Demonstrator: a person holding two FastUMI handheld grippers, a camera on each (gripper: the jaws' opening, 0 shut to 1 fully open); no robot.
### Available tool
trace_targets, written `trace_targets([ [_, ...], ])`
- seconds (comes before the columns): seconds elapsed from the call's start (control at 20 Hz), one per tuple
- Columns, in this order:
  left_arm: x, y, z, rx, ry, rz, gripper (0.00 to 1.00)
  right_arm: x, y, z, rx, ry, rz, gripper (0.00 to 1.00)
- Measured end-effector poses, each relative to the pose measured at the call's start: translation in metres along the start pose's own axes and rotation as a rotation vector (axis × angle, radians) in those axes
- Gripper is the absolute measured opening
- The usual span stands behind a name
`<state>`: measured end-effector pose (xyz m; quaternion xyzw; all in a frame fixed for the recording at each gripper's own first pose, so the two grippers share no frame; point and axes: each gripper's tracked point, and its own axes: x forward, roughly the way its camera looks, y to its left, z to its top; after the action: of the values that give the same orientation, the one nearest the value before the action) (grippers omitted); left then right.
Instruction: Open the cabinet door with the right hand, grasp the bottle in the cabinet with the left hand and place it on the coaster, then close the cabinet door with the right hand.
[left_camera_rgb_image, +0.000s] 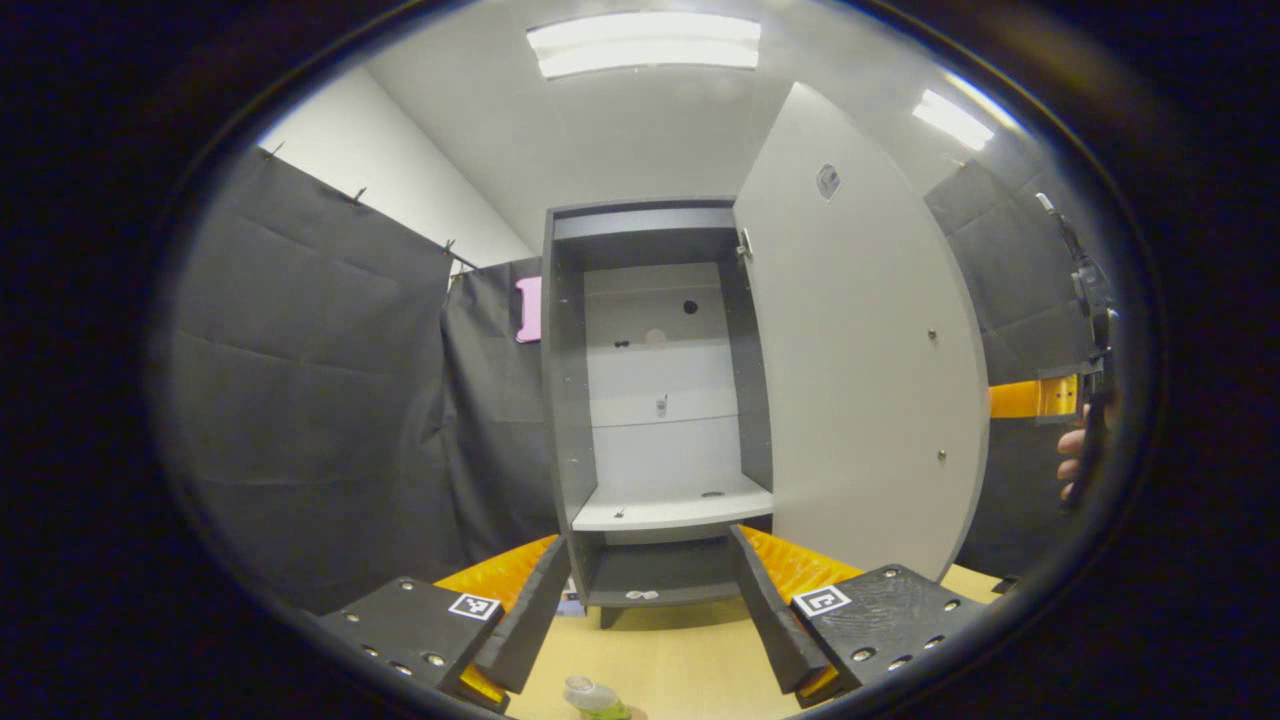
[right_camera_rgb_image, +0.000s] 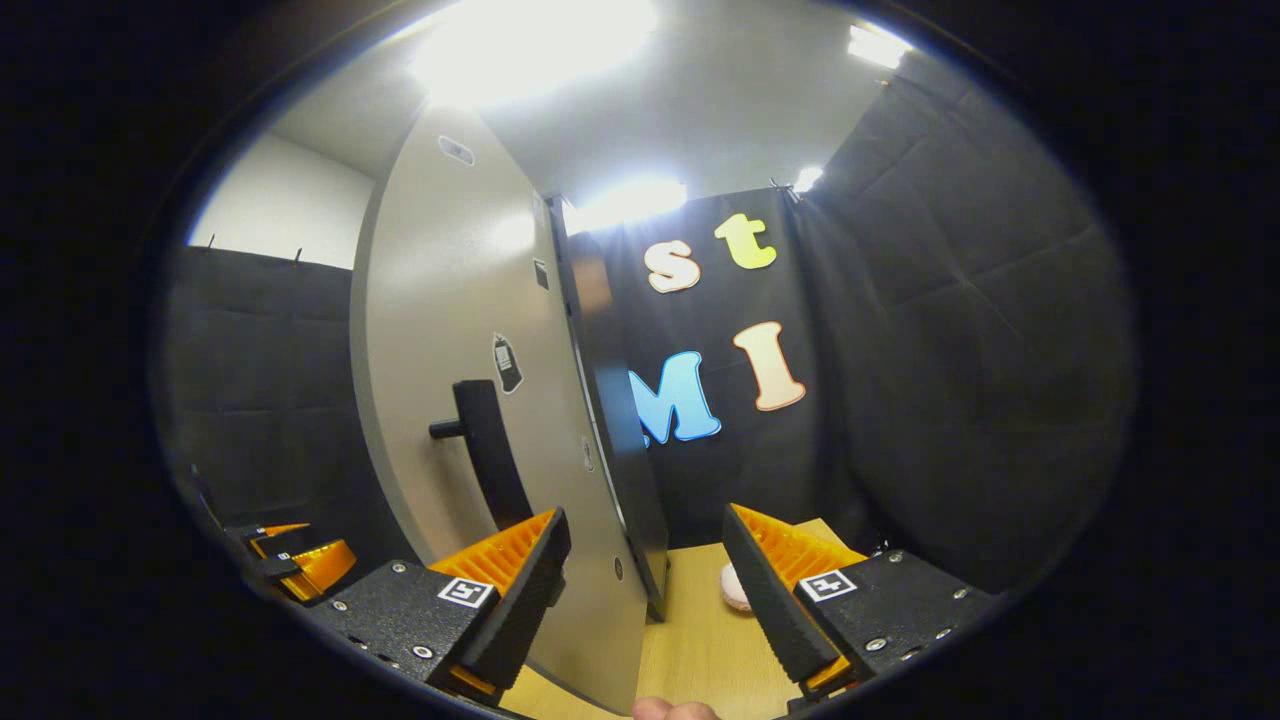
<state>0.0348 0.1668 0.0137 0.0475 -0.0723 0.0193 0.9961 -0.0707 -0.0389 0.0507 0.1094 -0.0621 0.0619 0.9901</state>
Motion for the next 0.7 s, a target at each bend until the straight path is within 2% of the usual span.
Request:
trace_targets([
  [0.05, 0.005, 0.003, 0.001, -0.002, 0.000, -0.016, 0.95, -0.002, 0.001, 0.001, -0.020, -0.010, -0.011, 0.94],
  [0.1, 0.012, 0.011, -0.003, 0.002, 0.020, -0.013, 0.95, -0.002, 0.004, 0.001, -0.030, -0.016, -0.015, 0.89],
  [0.15, 0.017, 0.022, -0.008, 0.010, 0.037, 0.004, 0.95, -0.003, 0.006, -0.001, -0.025, -0.016, -0.014, 0.89],
  [0.2, 0.024, 0.029, -0.011, 0.011, 0.046, 0.008, 0.95, -0.001, 0.009, -0.002, -0.014, -0.011, -0.014, 0.94],
  [0.25, 0.031, 0.033, -0.015, 0.005, 0.054, 0.002, 0.90, -0.001, 0.012, -0.003, -0.004, -0.007, -0.015, 0.94],
  [0.3, 0.036, 0.038, -0.019, -0.002, 0.063, 0.000, 0.90, -0.001, 0.015, -0.004, 0.001, -0.005, -0.015, 0.94],
  [0.35, 0.042, 0.045, -0.022, -0.003, 0.068, 0.002, 0.95, -0.001, 0.018, -0.004, -0.004, -0.008, -0.013, 0.94],
  [0.4, 0.048, 0.050, -0.027, -0.007, 0.075, -0.008, 0.87, 0.001, 0.024, -0.004, -0.013, -0.016, -0.008, 0.94],
  [0.55, 0.067, 0.058, -0.036, -0.032, 0.076, -0.055, 0.95, -0.002, 0.056, -0.007, -0.046, -0.046, 0.004, 0.94],
  [0.65, 0.076, 0.070, -0.046, -0.013, 0.094, -0.073, 0.95, -0.002, 0.077, -0.009, -0.059, -0.059, 0.008, 0.94],
  [0.7, 0.080, 0.078, -0.054, 0.009, 0.107, -0.078, 0.90, 0.000, 0.086, -0.011, -0.061, -0.062, 0.011, 0.94],
])
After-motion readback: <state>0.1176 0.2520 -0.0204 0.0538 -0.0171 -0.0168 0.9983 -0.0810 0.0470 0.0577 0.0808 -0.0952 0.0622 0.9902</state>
